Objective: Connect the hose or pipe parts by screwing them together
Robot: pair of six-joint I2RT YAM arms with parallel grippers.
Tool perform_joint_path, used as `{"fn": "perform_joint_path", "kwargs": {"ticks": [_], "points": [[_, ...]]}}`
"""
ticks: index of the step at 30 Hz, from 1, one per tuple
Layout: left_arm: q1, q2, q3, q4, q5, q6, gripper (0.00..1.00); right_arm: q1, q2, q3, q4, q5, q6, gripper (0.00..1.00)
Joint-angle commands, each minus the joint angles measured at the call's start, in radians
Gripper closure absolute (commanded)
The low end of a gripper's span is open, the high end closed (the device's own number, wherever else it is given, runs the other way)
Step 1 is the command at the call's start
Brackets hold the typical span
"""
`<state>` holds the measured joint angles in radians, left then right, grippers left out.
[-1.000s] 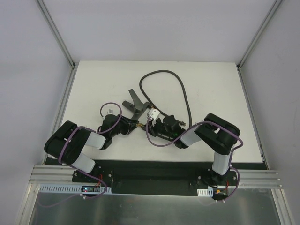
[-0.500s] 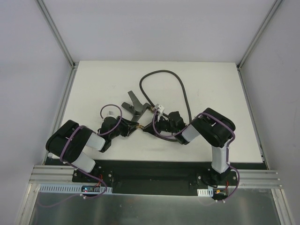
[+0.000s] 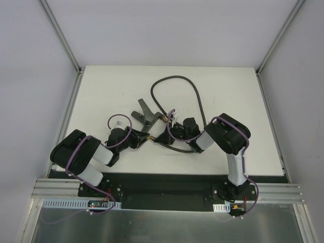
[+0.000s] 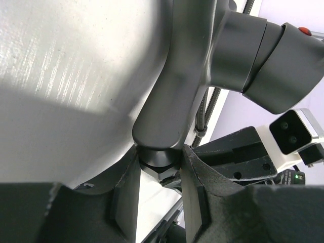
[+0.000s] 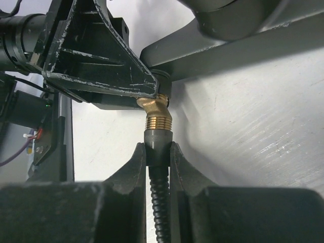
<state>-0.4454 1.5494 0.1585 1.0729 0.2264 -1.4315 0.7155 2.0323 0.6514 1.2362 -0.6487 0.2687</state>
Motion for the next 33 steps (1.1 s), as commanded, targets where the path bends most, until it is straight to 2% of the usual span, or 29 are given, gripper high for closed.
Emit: {"fn": "perform_joint_path", "kwargs": {"ticks": [1,7,21,26,29,33], "points": [[-0.035,-0.020,-0.002,0.324,0.148,-0.026,1.00,0.007,0.011,0.059,0.298,-0.061,0.076,0.99],[-0.035,0.038,-0.011,0.438,0.168,-0.066,1.00,0.001,0.009,0.094,0.296,-0.097,0.130,0.99],[-0.035,0.041,-0.027,0.469,0.188,-0.060,1.00,-0.021,0.045,0.145,0.296,-0.150,0.254,0.99],[-0.035,0.038,-0.027,0.476,0.191,-0.069,1.00,-0.028,0.045,0.151,0.296,-0.144,0.265,0.92],[-0.035,0.035,-0.024,0.472,0.188,-0.072,1.00,-0.033,0.048,0.149,0.296,-0.135,0.273,0.84],[-0.035,0.038,-0.016,0.461,0.186,-0.073,1.00,-0.036,0.048,0.136,0.296,-0.126,0.274,0.81]]}}
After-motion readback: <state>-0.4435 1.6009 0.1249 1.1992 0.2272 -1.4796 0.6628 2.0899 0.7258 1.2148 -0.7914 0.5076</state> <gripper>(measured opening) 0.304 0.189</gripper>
